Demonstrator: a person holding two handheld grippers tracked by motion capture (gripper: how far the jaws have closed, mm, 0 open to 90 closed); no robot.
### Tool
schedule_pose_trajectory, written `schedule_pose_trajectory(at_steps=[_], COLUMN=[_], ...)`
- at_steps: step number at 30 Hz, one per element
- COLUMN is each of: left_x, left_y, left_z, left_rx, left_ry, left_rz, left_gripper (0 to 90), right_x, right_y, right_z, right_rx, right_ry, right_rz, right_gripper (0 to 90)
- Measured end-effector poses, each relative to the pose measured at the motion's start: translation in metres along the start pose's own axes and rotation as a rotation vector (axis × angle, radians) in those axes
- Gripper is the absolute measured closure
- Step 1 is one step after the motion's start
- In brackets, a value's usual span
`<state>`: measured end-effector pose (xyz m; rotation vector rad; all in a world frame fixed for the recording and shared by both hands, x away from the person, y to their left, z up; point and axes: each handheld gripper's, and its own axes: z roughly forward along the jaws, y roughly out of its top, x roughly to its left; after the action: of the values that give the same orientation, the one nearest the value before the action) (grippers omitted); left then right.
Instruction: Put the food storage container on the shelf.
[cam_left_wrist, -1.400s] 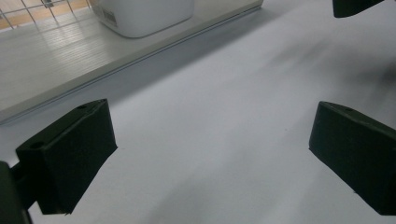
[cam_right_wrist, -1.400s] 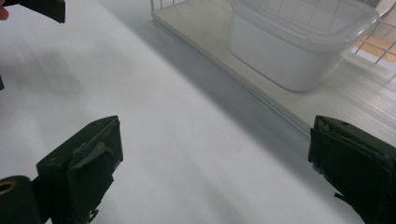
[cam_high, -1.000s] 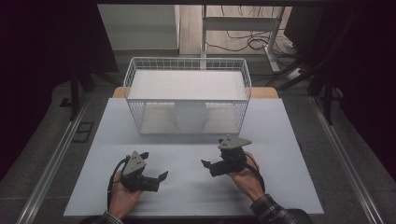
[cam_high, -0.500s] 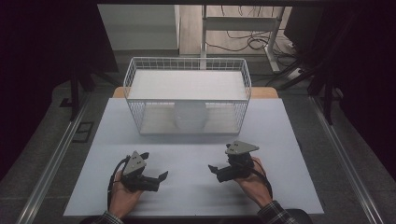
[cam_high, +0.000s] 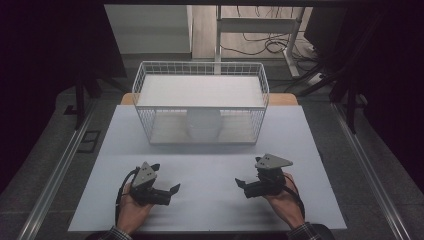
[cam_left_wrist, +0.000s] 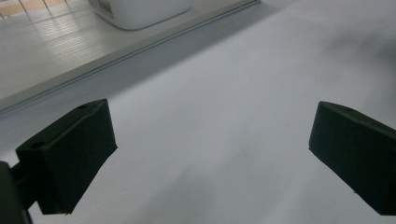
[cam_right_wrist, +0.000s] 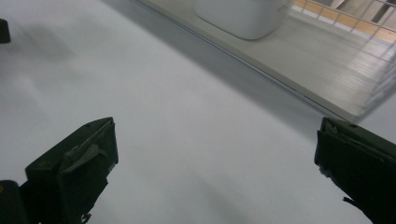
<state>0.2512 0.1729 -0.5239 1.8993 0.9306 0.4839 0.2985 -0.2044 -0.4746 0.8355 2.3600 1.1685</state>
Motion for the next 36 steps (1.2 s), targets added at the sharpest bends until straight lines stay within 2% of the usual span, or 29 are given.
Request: schedule_pose_trajectory(at_steps=[12,17,21,32,36], left_x=[0.0,0.0,0.001,0.001,0.001], left_y=[0.0,-0.001,-0.001,-0.001,-0.001], left_z=[0.001,0.001,0.001,0.002,0.003], left_rx=[0.006,0.008,0.009,0.013,0.012], left_ry=[0.0,-0.001,-0.003,-0.006,-0.011], left_rz=[0.0,0.0,-0.002,-0.005,-0.004], left_gripper=[0.2,0.4,0.5,0.6,0.7], right_x=[-0.012,-0.015,-0.017,-0.021,-0.022], right_y=[-0.018,-0.023,-0.031,-0.047,-0.052], right_z=[-0.023,-0.027,-0.028,-0.031,-0.029], right_rx=[-0.012,-0.009,0.012,0.033,0.058], right_ry=[-0.067,-0.084,-0.107,-0.115,-0.109], right_rz=[0.035,0.044,0.031,0.059,0.069], right_gripper=[0.0,0.0,0.0,0.0,0.0])
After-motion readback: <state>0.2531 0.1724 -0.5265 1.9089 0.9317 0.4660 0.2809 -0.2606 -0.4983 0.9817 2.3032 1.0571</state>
